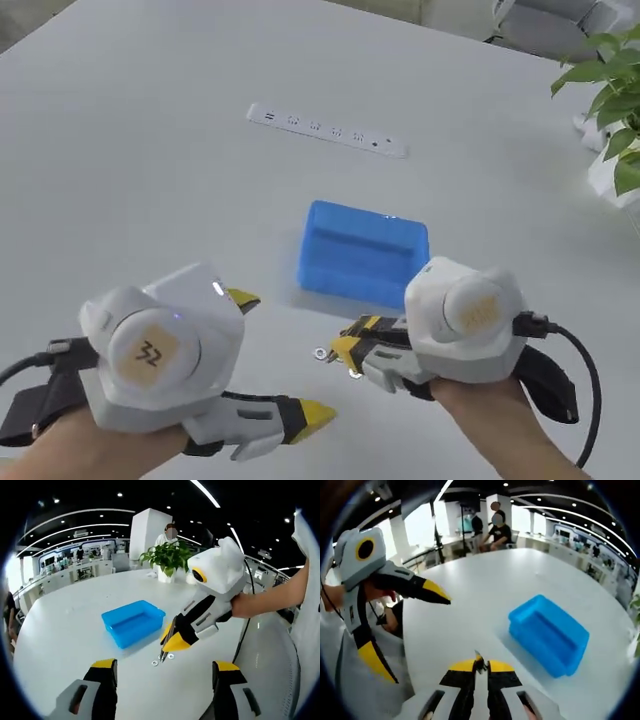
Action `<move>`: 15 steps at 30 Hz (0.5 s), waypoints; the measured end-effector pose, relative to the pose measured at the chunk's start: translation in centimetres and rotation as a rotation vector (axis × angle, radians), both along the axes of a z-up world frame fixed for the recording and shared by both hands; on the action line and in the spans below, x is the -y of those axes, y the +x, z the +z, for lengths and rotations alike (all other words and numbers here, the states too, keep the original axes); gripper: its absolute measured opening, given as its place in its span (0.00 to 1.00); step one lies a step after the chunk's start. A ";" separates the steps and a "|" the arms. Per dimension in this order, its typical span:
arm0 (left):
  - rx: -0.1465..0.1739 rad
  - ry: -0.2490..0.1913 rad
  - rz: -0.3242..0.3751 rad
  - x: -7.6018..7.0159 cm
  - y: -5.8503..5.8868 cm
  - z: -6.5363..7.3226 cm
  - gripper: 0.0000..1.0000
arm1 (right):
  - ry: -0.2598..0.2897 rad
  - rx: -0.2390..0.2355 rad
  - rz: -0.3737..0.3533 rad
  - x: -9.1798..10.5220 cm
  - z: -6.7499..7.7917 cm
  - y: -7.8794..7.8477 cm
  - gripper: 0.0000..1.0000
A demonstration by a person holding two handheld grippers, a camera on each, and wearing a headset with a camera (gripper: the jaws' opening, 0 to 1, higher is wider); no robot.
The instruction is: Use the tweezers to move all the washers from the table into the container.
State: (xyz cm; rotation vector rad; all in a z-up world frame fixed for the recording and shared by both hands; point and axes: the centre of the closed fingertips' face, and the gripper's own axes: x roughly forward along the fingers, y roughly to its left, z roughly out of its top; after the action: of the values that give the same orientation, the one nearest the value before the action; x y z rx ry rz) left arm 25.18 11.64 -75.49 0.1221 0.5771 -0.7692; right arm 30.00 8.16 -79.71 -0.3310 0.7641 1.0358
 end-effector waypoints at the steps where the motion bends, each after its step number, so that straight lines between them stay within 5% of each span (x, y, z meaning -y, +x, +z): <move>1: 0.000 0.004 0.013 -0.2 -0.1 -0.1 0.82 | 0.005 -0.003 -0.004 -0.1 -0.1 0.2 0.04; 10: -0.022 0.017 0.046 -0.2 -0.6 -0.9 0.92 | 0.051 -0.087 -0.062 -0.4 -1.2 1.1 0.05; 15: -0.024 0.021 0.042 -0.1 -0.7 -1.0 0.92 | 0.047 -0.079 -0.073 -0.1 -1.2 1.2 0.05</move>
State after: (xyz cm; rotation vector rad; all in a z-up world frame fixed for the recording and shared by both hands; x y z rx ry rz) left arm 24.51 11.69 -76.46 0.1197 0.6086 -0.7247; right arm 31.17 8.30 -80.96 -0.2219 0.8159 1.0012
